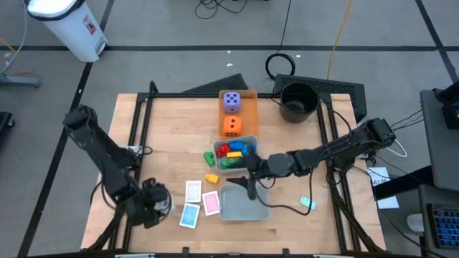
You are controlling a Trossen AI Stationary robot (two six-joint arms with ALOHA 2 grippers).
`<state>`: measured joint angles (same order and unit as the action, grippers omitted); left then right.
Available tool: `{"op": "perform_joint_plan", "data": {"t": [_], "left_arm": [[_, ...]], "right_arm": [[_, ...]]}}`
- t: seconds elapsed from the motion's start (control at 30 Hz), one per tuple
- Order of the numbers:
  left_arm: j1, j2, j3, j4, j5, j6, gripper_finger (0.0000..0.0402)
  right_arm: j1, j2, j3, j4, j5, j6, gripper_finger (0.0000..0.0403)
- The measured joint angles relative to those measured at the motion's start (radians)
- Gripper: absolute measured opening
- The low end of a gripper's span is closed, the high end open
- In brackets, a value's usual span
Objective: Pick & Place Toys
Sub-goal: Put the white and black playing card pack into the bottom gray bin
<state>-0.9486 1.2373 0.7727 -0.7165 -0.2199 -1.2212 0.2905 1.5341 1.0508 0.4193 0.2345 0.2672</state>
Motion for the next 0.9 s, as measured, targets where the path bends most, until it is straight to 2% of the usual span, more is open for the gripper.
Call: {"op": "perform_joint_plan", "data": {"t": [0.13, 0.3, 0.5, 0.6, 0.73, 0.9], "left_arm": [[0.112, -0.084, 0.001, 0.022, -0.010, 0.094, 0.0317], [0.272, -0.116, 0.001, 0.061, -0.009, 0.300, 0.0302], [0.460, -0.103, 0.016, 0.146, 0.008, 0.530, 0.0305], [0.546, -0.074, 0.067, 0.140, 0.009, 0.647, 0.0311], [0.627, 0.006, 0.182, 0.108, 0.020, 0.819, 0.0305], [0.705, 0.147, 0.367, -0.045, 0.018, 0.958, 0.0310]], "right_arm": [[-0.034, 0.000, 0.001, 0.119, -0.021, 0.139, 0.0210], [-0.091, 0.000, 0.001, 0.120, -0.177, 0.373, 0.0210], [-0.114, 0.000, 0.001, 0.092, -0.187, 0.599, 0.0210], [-0.134, 0.000, 0.001, 0.044, -0.185, 0.717, 0.0210], [-0.152, 0.000, 0.001, 0.006, -0.187, 0.782, 0.0210], [-0.167, 0.000, 0.001, -0.034, -0.188, 0.815, 0.0210]]}}
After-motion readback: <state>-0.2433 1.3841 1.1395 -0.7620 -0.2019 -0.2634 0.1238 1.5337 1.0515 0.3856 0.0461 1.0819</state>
